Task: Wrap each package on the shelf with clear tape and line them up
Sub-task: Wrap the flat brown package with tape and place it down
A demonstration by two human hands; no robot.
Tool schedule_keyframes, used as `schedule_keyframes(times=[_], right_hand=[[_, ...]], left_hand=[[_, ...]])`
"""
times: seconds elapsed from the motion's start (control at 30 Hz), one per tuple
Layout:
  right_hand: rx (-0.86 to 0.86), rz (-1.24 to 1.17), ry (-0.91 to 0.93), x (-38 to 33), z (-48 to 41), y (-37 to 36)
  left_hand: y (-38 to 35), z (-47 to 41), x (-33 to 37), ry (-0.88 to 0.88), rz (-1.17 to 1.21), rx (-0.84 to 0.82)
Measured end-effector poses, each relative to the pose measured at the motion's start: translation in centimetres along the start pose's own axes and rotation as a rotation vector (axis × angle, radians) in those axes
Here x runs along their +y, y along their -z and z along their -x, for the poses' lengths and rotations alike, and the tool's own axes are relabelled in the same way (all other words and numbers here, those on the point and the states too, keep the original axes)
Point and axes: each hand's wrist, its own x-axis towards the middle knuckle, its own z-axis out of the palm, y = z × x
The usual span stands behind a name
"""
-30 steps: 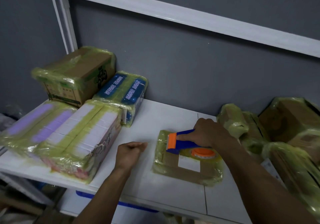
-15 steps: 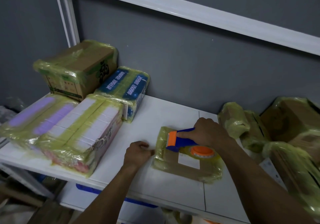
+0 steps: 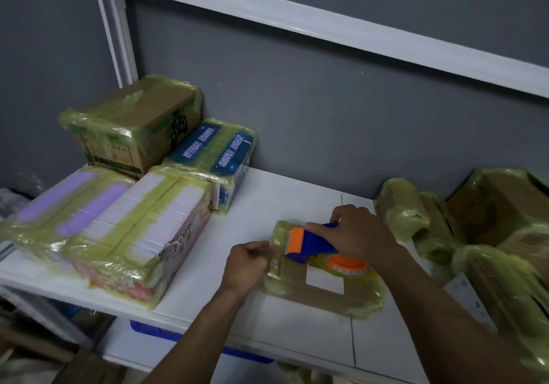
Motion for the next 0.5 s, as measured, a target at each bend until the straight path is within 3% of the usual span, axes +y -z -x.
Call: schedule_keyframes(times=[0.17,0.33,0.5], right_hand=[[-0.119,-0.073,0.012,0.1,-0.5,0.1],[-0.390,-0.426,0.059,-0.9,-1.1,1.4],[-0.244,-0.626,0.233,-2.9,-0.7,0.9]], left_hand=[[-0.5,-0.1,0.1,-0.055,-0.069,0.024],[2.3,-1.0,0.2,-0.075,-0.125,0.085],[5.4,-2.2,0.7,-0.214,-0.253,0.140]])
